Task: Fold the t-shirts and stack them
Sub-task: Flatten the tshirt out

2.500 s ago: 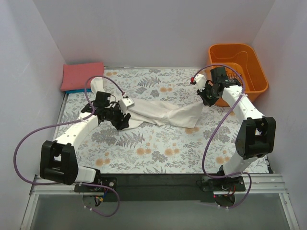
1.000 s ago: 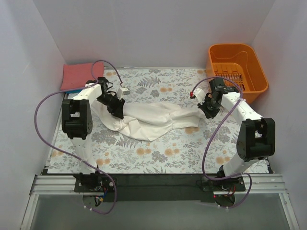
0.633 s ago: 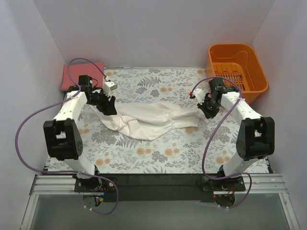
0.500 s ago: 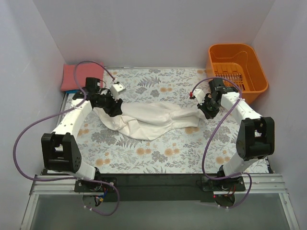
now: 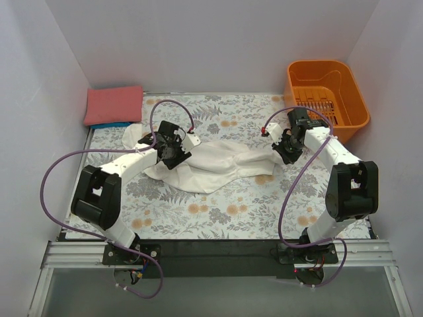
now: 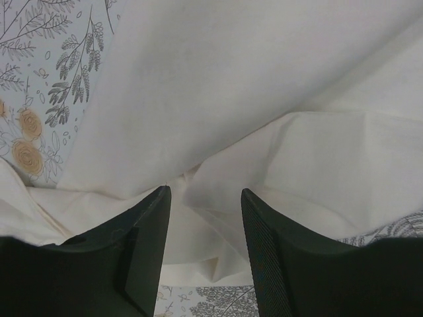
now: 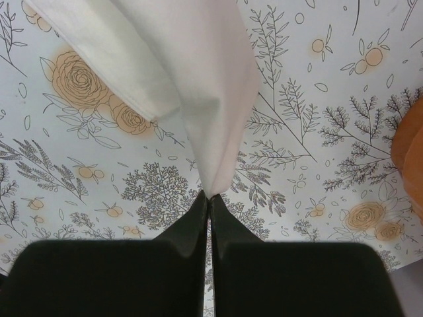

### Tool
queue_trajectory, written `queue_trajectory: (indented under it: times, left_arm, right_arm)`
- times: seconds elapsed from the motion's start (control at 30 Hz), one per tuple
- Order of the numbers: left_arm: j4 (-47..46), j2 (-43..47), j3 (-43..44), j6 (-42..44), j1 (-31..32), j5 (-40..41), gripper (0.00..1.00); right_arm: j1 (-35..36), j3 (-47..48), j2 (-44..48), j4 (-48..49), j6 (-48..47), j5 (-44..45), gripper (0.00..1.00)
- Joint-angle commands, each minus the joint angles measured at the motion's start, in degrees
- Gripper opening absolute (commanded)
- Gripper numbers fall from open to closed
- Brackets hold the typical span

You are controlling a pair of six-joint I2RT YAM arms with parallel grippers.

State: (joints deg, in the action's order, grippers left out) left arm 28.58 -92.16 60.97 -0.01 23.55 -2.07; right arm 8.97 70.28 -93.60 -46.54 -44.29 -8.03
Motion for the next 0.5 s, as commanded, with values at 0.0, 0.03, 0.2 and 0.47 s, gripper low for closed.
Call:
queue_trajectory:
  times: [0.0, 0.03, 0.2, 0.47]
  left_arm:
    - [-2.7, -0.3, -1.2, 1.3, 0.3, 5.1, 0.45]
    - [-2.8, -0.3, -1.5, 1.3, 0.4, 5.0, 0.45]
    - [-1.7, 2.3, -1.6, 1.2, 0.4, 4.0, 0.44]
    - [2.6, 4.7, -3.4, 1.6, 2.3, 2.3, 0.43]
  right_arm:
    - [-0.1, 0.8, -0.3, -0.2, 0.3, -0.1, 0.01]
    - [-0.2, 0.8, -0.4, -0.2, 0.3, 0.1, 0.01]
    - [-0.3, 0.7, -0.4, -0.3, 0.3, 0.4, 0.01]
    - [-0.4, 0.2, -0.5, -0.3, 0.4, 0.5, 0.01]
